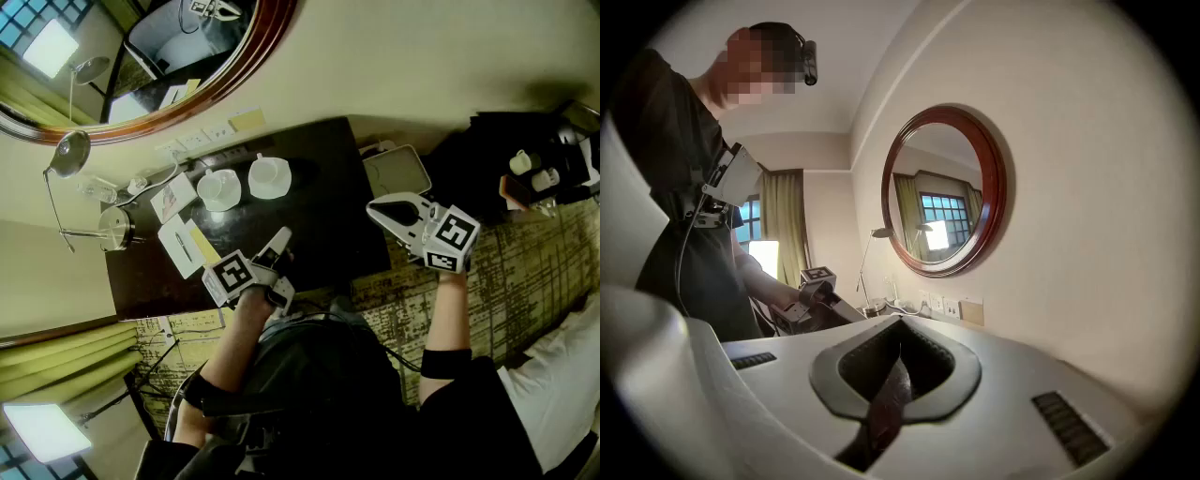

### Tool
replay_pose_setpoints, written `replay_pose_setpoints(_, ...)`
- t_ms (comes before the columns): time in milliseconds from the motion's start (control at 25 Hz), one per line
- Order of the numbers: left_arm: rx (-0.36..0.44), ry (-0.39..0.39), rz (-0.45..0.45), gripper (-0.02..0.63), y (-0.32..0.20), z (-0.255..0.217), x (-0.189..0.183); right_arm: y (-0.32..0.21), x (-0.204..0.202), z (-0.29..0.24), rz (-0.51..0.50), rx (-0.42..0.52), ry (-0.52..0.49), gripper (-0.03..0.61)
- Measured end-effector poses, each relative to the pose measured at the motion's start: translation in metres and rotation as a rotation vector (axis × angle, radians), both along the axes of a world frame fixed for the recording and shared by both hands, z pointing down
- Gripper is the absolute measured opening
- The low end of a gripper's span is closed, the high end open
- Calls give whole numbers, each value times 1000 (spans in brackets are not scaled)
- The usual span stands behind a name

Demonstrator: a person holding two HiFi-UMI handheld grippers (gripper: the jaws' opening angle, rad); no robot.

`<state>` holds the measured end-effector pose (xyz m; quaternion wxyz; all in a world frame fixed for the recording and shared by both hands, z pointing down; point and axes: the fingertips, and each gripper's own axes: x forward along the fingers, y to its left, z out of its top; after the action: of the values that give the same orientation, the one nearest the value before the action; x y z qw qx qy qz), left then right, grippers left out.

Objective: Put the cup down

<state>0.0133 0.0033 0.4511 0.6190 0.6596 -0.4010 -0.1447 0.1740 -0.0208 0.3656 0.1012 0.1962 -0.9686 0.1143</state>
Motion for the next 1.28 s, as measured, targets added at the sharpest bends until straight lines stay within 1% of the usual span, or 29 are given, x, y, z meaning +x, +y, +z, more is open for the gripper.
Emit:
replay_pose_setpoints(120,61,-108,-21,0,-6,-6,-15,1,-11,0,-22,3,1,11)
replay_pose_setpoints(320,109,-192,-58,0,-13,-14,-44,-3,-36,1,-51,7,6,11)
replay_pose_setpoints(440,151,-267,-75,0,-16,-19,-65,-10,-55,3,-46,9,13,11)
replay_pose_setpoints(520,189,-340,-92,0,-19,-24,-83,-14,-68,6,-40,8,23,11)
replay_pose_setpoints(640,258,-492,-102,0,-22,-32,-112,-20,-90,9,-22,-4,54,11)
replay_pose_setpoints(760,330,-651,-94,0,-22,-35,-137,-27,-111,14,19,-10,67,11)
replay_pose_setpoints(880,397,-819,-82,0,-23,-43,-157,-35,-129,22,87,-34,80,9)
replay_pose_setpoints(960,422,-904,-81,0,-23,-46,-169,-40,-140,28,142,-44,85,9)
replay_pose_setpoints(1080,436,-979,-71,0,-19,-33,-187,-42,-156,38,221,-50,91,9)
replay_pose_setpoints(1160,445,-1021,-71,0,-19,-30,-197,-43,-164,47,274,-49,114,9)
replay_pose_setpoints(1280,441,-1053,-100,0,-20,-34,-214,-44,-172,59,355,-60,133,9)
